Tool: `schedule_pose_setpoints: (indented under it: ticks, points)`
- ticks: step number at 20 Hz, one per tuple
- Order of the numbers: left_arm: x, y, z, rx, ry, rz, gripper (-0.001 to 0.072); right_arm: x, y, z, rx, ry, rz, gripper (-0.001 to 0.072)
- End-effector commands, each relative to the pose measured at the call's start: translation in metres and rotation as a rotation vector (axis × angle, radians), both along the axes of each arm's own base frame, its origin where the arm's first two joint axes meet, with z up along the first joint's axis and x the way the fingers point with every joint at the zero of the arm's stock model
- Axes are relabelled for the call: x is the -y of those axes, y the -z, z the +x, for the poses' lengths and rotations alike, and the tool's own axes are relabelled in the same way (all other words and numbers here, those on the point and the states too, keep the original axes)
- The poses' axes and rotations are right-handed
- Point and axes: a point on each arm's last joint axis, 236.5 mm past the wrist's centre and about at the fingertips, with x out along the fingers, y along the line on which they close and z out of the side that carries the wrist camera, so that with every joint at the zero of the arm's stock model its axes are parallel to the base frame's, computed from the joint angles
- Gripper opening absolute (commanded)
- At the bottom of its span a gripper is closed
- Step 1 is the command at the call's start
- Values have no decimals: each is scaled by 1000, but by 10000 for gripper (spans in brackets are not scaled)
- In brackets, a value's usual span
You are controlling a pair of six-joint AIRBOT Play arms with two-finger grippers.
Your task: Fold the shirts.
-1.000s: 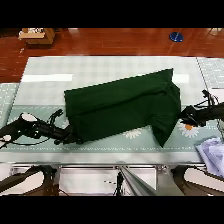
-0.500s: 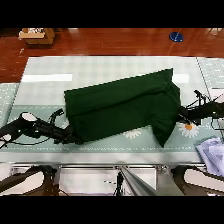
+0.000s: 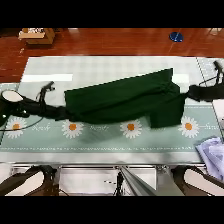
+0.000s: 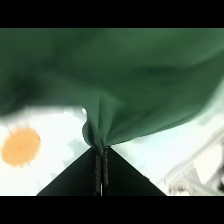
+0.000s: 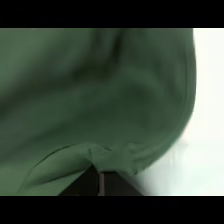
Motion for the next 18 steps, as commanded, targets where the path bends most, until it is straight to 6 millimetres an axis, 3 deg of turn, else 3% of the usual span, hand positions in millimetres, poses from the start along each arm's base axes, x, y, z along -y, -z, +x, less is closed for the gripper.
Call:
schedule_pose_setpoints:
  ticks: [1,4,6,10,13,18]
  points:
    - [-14,-21,46,154,-77,57,23,-7,-25,52,160,38,-15,25]
    - [-26,-15,67,177,-170,80,23,-28,-19,102,230,36,-39,25]
    - [-39,-12,83,197,-250,96,23,-31,-20,136,279,75,-40,25]
    - [-58,4,102,204,-334,126,23,-45,-6,184,296,65,-27,25]
    - [-70,20,120,208,-419,138,24,-44,14,201,281,101,-10,25]
    - [-82,24,150,252,-567,108,26,-44,33,203,252,120,2,26]
